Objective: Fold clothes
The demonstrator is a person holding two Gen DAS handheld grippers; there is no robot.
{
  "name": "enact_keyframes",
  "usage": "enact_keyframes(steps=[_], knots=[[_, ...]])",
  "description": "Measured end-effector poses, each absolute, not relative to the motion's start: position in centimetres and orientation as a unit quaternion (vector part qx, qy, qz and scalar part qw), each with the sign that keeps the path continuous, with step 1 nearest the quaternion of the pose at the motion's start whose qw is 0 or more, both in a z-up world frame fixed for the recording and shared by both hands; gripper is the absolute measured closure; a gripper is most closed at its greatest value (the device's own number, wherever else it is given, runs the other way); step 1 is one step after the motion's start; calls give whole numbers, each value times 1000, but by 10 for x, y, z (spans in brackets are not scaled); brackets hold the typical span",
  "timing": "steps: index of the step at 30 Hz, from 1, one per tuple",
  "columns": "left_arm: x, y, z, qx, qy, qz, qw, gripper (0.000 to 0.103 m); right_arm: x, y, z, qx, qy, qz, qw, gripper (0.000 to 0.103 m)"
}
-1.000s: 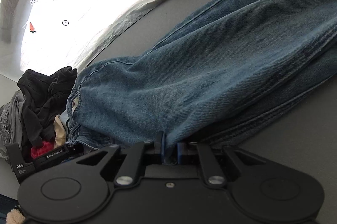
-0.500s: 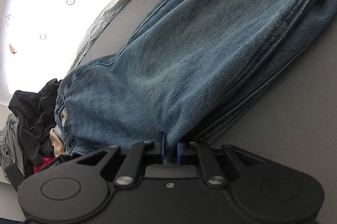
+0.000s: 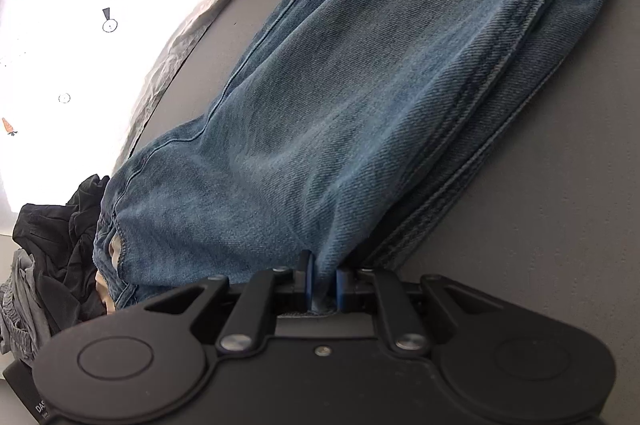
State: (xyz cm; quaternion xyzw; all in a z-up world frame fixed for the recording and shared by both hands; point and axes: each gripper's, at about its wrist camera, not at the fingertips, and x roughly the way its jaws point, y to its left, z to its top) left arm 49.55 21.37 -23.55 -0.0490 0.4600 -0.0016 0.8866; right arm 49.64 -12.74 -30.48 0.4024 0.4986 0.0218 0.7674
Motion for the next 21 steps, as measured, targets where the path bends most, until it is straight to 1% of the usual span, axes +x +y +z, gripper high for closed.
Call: enact_keyframes(steps=[7, 12, 15, 17, 19, 21], knots=[[476, 218, -226, -62, 458, -7, 887, 81, 492, -133, -309, 416, 494, 22, 763, 92], [478, 215, -244, -45, 477, 2, 878, 81, 492, -135, -312, 422, 493, 24, 761, 92], [478, 213, -243, -37, 476, 3, 879, 80, 493, -138, -313, 422, 492, 26, 761, 92], [478, 212, -242, -29, 476, 1, 879, 79, 490, -142, -312, 440, 490, 22, 752, 91], [478, 214, -243, -32, 475, 1, 879, 79, 485, -148, -311, 457, 488, 16, 743, 85], [477, 218, -245, -50, 476, 5, 878, 77, 479, -156, -304, 460, 480, 7, 747, 84]])
